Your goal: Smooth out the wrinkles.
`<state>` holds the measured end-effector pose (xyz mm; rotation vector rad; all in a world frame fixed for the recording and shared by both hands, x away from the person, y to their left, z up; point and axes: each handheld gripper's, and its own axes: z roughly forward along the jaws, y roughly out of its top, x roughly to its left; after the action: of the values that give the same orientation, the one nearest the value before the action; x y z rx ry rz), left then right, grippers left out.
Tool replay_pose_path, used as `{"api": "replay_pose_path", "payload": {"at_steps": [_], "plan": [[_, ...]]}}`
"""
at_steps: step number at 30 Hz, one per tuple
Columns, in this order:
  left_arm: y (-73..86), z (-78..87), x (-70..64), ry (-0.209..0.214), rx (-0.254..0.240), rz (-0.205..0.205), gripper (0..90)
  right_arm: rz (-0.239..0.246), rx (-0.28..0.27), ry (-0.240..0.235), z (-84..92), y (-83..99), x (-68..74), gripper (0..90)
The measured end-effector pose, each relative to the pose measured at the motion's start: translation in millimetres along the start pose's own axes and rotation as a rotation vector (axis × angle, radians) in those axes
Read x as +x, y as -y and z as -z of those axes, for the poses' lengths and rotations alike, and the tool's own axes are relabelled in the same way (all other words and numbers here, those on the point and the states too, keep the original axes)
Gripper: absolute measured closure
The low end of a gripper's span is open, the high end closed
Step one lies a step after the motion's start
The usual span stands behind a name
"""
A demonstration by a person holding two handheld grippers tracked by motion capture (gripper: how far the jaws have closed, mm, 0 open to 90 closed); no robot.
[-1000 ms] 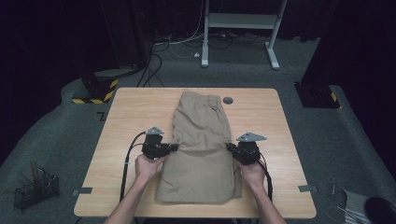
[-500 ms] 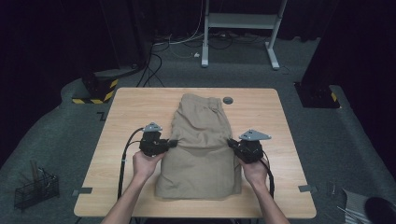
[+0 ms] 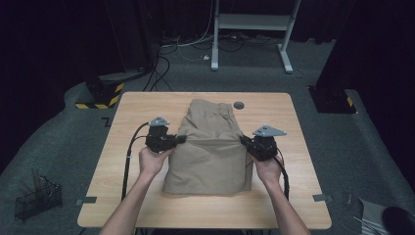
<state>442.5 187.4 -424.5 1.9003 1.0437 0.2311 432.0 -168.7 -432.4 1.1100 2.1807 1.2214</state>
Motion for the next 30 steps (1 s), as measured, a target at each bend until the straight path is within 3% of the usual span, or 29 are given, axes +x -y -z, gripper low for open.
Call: {"api": "replay_pose_path", "payload": {"at_steps": [14, 16, 19, 23, 26, 28, 30], "plan": [[-22.7, -1.1, 1.3, -0.035, -0.026, -0.012, 83.5, 0.033, -0.023, 0.032, -1.0, -21.6, -5.8, 87.7], [-23.6, -2.2, 2.6, -0.030, -0.037, -0.001, 83.5, 0.040, -0.020, 0.039, -2.3, -25.2, -7.5, 87.7], [-19.1, -0.4, -1.5, -0.037, -0.025, -0.023, 83.5, 0.034, -0.028, 0.031, 0.7, -23.9, -6.9, 87.7], [-4.6, 13.6, -14.5, -0.026, -0.038, -0.038, 83.5, 0.070, -0.049, 0.016, 12.4, -12.9, 7.1, 87.7], [11.1, 25.6, -31.9, 0.016, -0.075, -0.036, 83.5, 0.090, -0.076, -0.007, 27.2, 1.0, 24.5, 87.7], [20.1, 33.6, -46.1, 0.033, -0.072, -0.076, 83.5, 0.111, -0.105, -0.030, 39.8, 10.7, 37.7, 87.7], [28.3, 44.9, -58.1, 0.064, -0.099, -0.092, 83.5, 0.140, -0.120, -0.041, 52.6, 18.3, 49.9, 87.7]]}}
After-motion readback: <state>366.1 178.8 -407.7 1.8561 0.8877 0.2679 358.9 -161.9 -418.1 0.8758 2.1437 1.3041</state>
